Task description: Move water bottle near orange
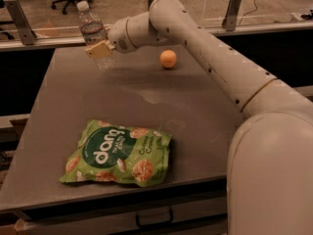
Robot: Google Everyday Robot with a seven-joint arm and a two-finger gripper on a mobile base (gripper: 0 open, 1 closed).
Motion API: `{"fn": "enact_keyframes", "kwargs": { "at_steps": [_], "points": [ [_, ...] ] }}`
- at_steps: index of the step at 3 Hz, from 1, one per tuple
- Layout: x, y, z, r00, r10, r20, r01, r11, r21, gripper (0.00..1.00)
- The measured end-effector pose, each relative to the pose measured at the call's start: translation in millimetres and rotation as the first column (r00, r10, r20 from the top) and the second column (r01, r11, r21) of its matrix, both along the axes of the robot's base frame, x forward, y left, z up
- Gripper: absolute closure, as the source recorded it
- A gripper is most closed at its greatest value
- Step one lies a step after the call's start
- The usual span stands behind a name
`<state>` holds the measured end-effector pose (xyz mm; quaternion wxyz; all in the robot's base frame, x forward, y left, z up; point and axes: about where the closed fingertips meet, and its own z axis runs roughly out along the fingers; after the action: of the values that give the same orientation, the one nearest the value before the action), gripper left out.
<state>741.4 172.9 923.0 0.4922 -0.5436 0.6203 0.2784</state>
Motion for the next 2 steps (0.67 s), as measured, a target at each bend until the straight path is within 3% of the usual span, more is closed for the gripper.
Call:
{"fn": "enact_keyframes", "kwargs": {
  "at_steps": [2],
  "points": [
    [-0.1, 2.0, -1.3, 1.0, 0.002, -0.001, -0.002, 1.0, 0.0, 1.0]
  ]
}}
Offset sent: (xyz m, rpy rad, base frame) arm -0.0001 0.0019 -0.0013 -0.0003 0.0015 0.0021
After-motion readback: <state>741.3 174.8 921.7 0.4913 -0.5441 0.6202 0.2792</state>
